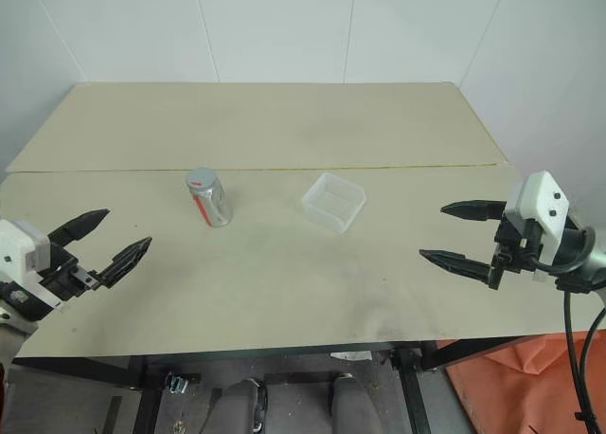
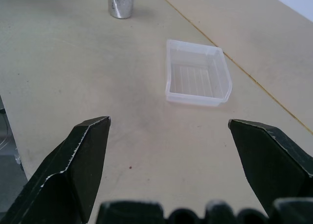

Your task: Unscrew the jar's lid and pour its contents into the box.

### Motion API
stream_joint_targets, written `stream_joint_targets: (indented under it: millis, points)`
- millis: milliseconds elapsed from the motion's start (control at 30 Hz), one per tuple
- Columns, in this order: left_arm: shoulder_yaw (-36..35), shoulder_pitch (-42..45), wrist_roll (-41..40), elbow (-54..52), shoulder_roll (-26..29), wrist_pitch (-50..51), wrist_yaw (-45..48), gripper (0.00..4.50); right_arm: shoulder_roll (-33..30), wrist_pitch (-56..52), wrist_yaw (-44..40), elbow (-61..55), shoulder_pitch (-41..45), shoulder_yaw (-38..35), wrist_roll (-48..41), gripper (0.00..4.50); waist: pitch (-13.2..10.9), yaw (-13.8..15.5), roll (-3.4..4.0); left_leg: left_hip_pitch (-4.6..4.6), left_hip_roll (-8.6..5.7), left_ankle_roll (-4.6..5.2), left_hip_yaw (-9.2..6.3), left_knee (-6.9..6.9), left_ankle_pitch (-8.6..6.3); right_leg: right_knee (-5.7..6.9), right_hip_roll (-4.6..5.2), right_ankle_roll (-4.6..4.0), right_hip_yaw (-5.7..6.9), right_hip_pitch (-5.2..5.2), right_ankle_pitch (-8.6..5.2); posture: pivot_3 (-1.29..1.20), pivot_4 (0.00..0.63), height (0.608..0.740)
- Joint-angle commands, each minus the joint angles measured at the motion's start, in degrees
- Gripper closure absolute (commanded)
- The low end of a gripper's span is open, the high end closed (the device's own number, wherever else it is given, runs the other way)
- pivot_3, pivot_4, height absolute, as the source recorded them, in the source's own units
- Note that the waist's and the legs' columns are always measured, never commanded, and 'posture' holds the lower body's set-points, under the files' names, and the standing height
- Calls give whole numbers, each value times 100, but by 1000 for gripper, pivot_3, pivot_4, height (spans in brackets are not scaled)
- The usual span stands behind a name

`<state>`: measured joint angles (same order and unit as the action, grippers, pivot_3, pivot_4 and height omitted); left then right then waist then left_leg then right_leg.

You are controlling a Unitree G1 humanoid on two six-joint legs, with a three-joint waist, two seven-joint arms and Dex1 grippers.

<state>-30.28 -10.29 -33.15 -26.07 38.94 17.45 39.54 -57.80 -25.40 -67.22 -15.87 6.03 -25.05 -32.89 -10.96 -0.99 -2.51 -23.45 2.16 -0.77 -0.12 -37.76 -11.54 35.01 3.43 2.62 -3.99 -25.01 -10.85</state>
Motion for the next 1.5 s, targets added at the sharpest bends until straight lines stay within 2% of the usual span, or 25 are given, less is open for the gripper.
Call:
stream_joint_targets:
  millis: [33, 200, 333, 500, 567, 733, 933, 1500]
  points:
    - [100, 123, 54, -66, -13, -132, 25, 33, 11, 118, 64, -174, -15, -205, -74, 0, 0, 0, 0, 0, 0, 0, 0, 0, 0, 0, 0, 0, 0, 0, 0, 0, 150, 740]
    - [377, 331, 97, -54, -64, -90, -15, 33, 46, 136, 107, -221, -114, -266, -69, 0, 0, 3, 0, 1, 0, 0, 0, 0, 0, 1, 0, 0, 0, 1, 0, 0, 150, 740]
    - [777, 566, 536, 18, -295, -195, -388, 33, 113, 120, 205, -309, -172, -253, -94, 0, 0, 11, 0, 0, -2, 0, 0, 0, 0, 2, 0, 0, 0, 2, 0, 0, 150, 740]
    - [1274, 869, 1282, 364, -942, -653, -1040, 33, 197, 111, 284, -353, -44, -59, -96, 0, 2, 8, 0, 5, -5, 1, -1, -1, 1, 3, -1, 3, -3, 10, 3, 0, 150, 740]
    - [1409, 935, 1425, 533, -1284, -951, -1204, 33, 230, 74, 318, -409, -17, -37, -130, 0, 2, 6, -1, 7, -5, 1, -1, -1, 1, 3, -1, 3, -4, 13, 3, 0, 150, 740]
    - [1711, 1201, 1720, 1119, -1742, -1557, -1312, 33, 221, 7, 326, -531, -133, -141, -162, 0, 3, 18, -1, 9, -8, 1, -1, -1, 1, 4, -2, 3, -6, 17, 4, 0, 150, 740]
    - [1949, 1772, 2076, 2221, -1899, -2229, -1340, 33, 202, -50, 425, -734, -333, -285, -229, 0, 4, 26, -1, 15, -10, 2, -2, -5, 1, 2, -2, 7, -6, 28, 5, 0, 150, 740]
    - [2218, 3269, 2291, 4665, -2210, -3245, -1249, 33, 179, -39, 667, -997, -650, -563, -255, 0, 6, 16, -3, 21, -13, 2, -4, -8, 1, -2, -1, 19, -8, 43, 13, 0, 150, 740]
